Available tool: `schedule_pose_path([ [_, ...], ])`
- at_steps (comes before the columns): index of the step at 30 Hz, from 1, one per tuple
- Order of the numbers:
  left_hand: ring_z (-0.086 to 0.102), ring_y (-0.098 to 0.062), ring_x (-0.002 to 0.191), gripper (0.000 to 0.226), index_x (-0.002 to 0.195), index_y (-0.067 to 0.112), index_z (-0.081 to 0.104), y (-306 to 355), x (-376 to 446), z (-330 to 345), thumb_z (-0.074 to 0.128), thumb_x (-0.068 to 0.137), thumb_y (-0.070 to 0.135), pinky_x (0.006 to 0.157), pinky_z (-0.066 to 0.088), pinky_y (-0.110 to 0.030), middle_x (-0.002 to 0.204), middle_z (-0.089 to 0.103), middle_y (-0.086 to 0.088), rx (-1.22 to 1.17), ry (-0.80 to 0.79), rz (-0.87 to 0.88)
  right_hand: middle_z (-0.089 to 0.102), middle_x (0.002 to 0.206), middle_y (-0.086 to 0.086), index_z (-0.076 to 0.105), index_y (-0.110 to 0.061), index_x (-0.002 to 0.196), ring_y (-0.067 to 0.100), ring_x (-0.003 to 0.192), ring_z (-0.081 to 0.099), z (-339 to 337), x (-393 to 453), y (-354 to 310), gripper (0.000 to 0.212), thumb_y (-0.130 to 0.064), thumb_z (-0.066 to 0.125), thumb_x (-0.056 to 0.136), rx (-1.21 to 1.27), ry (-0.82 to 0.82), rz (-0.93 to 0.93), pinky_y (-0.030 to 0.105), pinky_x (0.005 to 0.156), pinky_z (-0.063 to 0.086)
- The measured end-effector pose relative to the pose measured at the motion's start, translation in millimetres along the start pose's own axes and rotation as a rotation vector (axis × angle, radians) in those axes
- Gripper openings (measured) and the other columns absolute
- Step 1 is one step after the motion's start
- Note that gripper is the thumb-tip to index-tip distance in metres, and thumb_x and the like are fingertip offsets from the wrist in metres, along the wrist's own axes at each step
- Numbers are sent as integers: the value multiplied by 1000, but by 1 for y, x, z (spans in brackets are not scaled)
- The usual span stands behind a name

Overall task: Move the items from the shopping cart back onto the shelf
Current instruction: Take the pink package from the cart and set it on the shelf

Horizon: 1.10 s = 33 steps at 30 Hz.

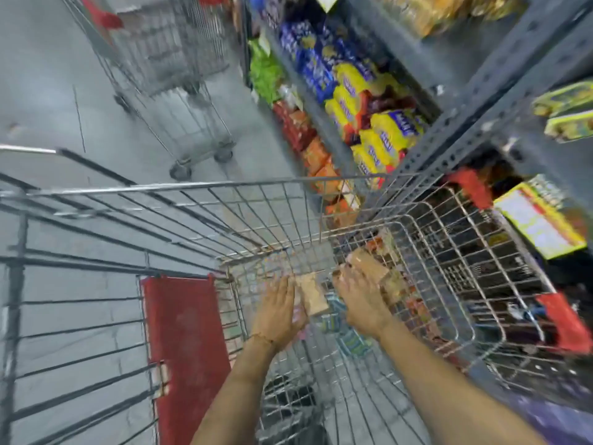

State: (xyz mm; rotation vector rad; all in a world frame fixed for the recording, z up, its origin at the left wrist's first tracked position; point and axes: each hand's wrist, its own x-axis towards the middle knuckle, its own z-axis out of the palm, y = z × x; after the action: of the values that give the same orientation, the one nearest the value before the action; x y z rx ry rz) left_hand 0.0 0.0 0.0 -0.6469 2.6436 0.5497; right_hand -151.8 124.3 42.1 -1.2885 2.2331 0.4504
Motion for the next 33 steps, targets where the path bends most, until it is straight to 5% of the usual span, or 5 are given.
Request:
schedule_pose_path([
  [12, -2, -31, 146, 94, 146, 1, -7, 6, 8, 49, 62, 85, 16, 112, -11, -37, 158, 0, -19, 117, -106, 20, 7, 160, 19, -3, -15, 151, 40, 141, 26, 10, 29, 10, 102, -1, 68, 79, -361, -134, -150, 44, 112, 37],
  [21, -2, -27, 147, 87, 147, 4, -6, -1, 4, 29, 56, 87, 14, 111, -11, -35, 159, -1, -14, 102, -49, 25, 61, 116, 15, 41, -5, 129, 28, 108, 56, -1, 16, -1, 53, -16, 68, 84, 151, 45, 193, 38, 94, 52],
  [26, 0, -26, 147, 91, 148, 7, -4, 1, 4, 23, 61, 85, 13, 110, -10, -34, 159, 2, -12, 38, 9, 12, 33, 147, 25, 22, -3, 144, 36, 135, 37, 6, 10, -6, 81, -42, 63, 86, 231, 41, 190, 46, 112, 38],
  [29, 2, -27, 147, 89, 148, 6, -2, 2, 4, 18, 60, 85, 16, 110, -9, -32, 159, 4, -13, 32, 38, 26, -9, 158, 18, -6, -8, 150, 36, 147, -3, 20, 1, 2, 96, -34, 60, 85, -60, -70, -41, 52, 122, 9],
  [33, -2, -27, 147, 88, 147, 5, -6, 5, 10, 13, 57, 87, 19, 110, -11, -33, 159, 0, -14, 24, 52, 69, -20, 157, 20, -21, -5, 146, 34, 146, -14, 34, -1, 5, 108, -19, 66, 83, -177, -149, -67, 49, 122, 3],
])
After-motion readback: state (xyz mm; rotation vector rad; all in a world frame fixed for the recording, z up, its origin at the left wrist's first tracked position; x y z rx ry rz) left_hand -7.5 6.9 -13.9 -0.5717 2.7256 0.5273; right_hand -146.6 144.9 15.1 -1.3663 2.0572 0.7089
